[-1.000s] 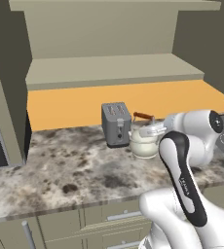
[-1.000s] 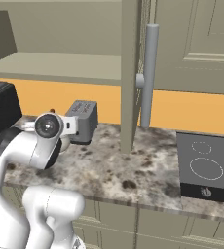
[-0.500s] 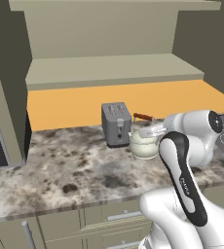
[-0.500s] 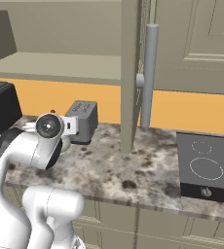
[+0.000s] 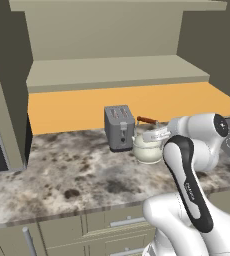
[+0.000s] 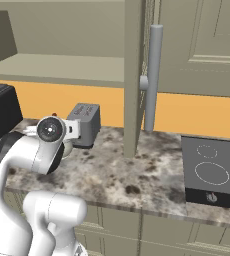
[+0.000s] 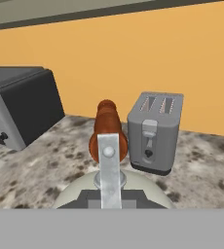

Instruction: Open the cabinet, pick the kettle from the cabinet, and place it in the sink.

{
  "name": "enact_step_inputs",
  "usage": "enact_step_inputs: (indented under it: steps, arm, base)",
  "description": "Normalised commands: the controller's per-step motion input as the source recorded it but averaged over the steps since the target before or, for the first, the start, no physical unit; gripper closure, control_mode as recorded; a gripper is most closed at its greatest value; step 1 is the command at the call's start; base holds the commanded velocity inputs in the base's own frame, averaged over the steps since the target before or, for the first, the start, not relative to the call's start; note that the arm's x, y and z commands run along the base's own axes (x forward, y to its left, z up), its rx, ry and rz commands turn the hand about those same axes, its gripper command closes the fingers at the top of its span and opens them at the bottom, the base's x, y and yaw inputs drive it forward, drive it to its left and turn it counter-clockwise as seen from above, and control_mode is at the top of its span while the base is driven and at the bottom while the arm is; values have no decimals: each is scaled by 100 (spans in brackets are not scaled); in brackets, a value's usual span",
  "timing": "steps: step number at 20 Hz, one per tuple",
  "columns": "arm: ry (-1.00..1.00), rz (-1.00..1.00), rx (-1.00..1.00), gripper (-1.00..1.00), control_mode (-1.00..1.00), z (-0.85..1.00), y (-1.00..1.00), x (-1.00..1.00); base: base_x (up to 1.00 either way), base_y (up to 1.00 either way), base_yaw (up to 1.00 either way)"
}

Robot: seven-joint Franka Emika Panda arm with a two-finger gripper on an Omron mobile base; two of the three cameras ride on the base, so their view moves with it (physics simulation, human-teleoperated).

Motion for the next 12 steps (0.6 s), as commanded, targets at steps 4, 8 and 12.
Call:
enact_step_inputs:
  steps: [4,8,12]
  arm:
    - [0,0,0,100,-100,0,0,0]
    - [0,0,0,100,-100,0,0,0]
    - [0,0,0,100,-100,0,0,0]
  base:
    - [0,0,0]
    - [0,0,0]
    - [0,0,0]
